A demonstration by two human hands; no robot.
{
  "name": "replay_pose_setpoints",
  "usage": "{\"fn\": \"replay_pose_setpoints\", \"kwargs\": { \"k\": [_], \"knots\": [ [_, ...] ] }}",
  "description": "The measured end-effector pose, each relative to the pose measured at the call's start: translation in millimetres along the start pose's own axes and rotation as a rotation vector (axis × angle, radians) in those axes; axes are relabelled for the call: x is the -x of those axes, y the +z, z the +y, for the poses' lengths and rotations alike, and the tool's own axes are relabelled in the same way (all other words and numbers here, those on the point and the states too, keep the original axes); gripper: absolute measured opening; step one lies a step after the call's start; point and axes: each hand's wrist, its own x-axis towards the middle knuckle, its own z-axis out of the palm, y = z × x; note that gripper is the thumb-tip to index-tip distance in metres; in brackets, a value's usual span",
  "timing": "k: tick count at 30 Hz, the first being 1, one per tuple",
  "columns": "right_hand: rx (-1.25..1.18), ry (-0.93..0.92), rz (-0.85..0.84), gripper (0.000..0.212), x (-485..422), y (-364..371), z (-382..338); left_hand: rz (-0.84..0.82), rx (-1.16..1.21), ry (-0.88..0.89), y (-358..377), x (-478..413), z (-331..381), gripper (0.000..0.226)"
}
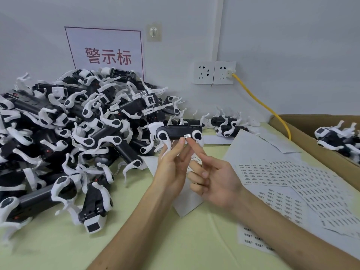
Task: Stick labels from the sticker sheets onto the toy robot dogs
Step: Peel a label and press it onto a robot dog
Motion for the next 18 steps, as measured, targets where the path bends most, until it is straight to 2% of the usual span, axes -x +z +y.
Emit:
{"fn": "replay_pose_setpoints", "kwargs": {
  "k": [18],
  "knots": [
    [-0.028,0.017,-0.019,0.045,0.6,3.4,3.5,0.036,-0.023,0.031,-3.1,-3.5,-3.1,0.046]
  ]
}}
